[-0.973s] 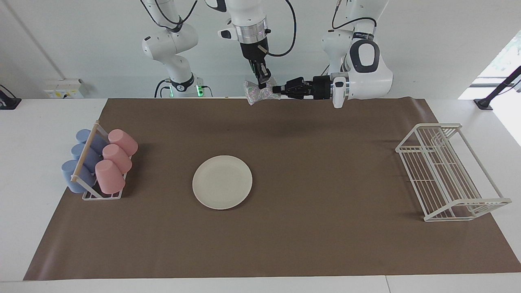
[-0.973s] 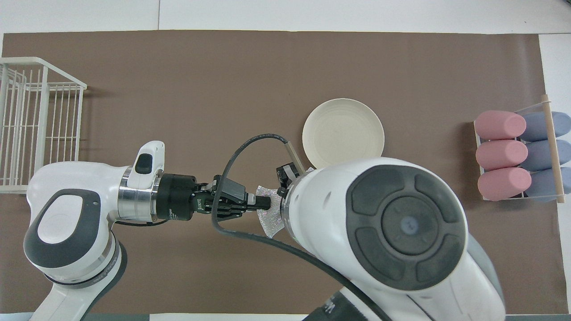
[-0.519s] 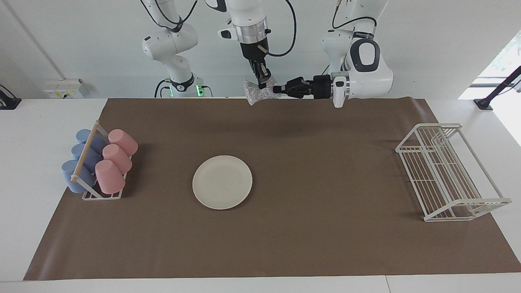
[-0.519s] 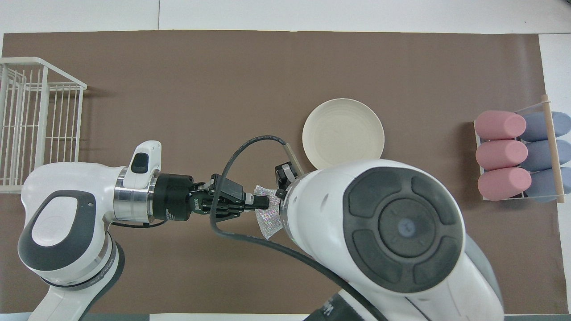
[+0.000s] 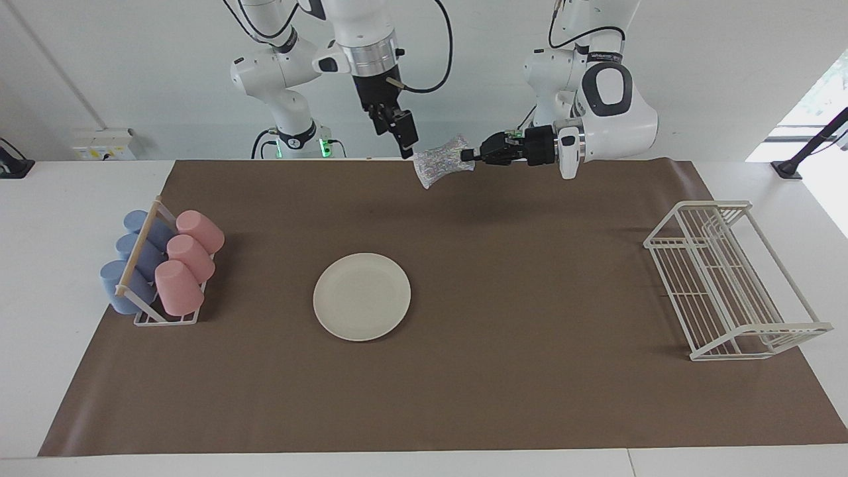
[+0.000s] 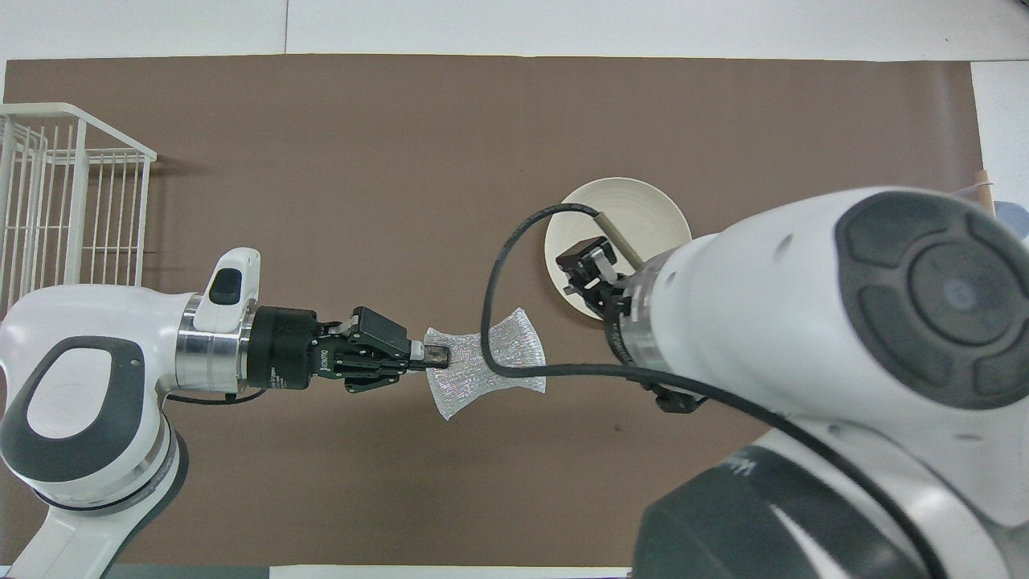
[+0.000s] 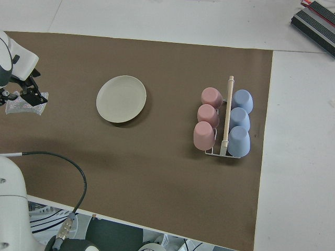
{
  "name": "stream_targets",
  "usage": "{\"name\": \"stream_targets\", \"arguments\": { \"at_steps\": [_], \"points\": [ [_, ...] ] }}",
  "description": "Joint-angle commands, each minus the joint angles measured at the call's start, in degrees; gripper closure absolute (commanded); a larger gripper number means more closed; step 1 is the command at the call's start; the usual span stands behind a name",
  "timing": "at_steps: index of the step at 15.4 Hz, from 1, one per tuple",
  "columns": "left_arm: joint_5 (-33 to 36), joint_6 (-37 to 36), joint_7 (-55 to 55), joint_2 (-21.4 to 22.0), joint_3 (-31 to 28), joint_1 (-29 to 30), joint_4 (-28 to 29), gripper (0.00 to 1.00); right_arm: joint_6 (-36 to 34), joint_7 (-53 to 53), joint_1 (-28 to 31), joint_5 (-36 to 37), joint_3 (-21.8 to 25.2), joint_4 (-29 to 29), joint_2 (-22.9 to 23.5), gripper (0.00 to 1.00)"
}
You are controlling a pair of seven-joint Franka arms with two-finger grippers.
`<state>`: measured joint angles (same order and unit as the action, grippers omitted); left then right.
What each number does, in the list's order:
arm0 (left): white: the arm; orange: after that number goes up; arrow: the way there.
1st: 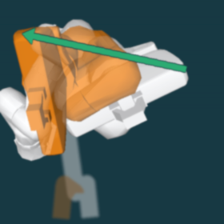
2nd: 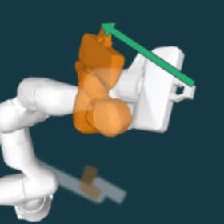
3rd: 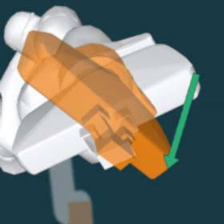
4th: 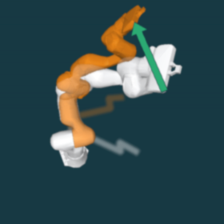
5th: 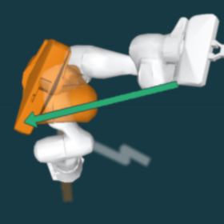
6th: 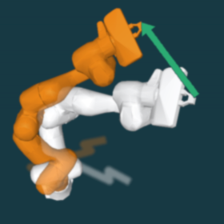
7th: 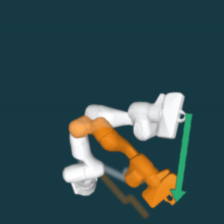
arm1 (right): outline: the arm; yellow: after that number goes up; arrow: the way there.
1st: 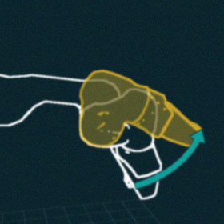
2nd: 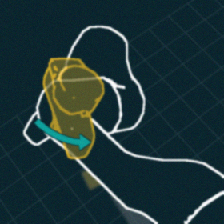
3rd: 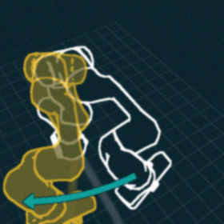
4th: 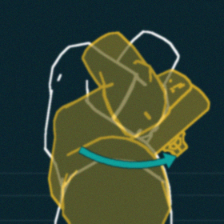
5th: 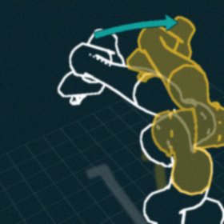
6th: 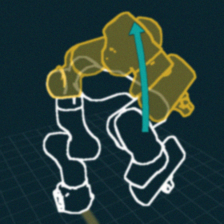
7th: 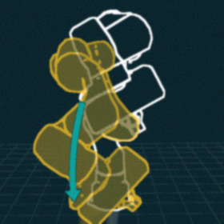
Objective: Wipe plate with sponge
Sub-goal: 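Carry the sponge into the rack while the right gripper retracts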
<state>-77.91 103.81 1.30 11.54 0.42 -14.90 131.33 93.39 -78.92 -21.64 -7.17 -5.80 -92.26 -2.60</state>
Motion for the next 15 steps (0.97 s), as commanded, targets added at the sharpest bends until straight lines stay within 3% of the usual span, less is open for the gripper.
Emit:
{"name": "stream_targets", "arguments": {
  "at_steps": [1, 4, 7, 11, 15],
  "points": [
    [6.7, 0.3, 2.2, 1.5, 0.2, 4.7, 1.0, 1.00, -6.8, 18.0, 6.5, 0.8, -0.4, -0.2, -2.3, 0.00],
    [15.6, 0.4, 2.3, 0.9, 0.2, 9.0, 0.2, 1.00, -10.8, 31.7, 11.5, 0.8, -0.4, -0.3, -3.3, 0.00],
    [26.6, 0.3, 2.7, -2.7, 0.1, 10.9, -6.0, 1.00, -13.2, 44.7, 14.3, 0.8, -0.4, -0.3, -3.9, 0.00],
    [42.4, 1.4, 9.8, -6.9, 0.3, 10.4, -13.5, 1.00, -10.2, 64.9, 17.4, 2.8, 1.1, -1.0, -3.2, 0.00],
    [57.8, 2.6, 11.4, -8.1, 0.5, 10.1, -15.8, 1.00, -6.7, 76.3, 17.3, 5.8, 4.3, 1.1, 0.5, 0.00]
  ]
}}
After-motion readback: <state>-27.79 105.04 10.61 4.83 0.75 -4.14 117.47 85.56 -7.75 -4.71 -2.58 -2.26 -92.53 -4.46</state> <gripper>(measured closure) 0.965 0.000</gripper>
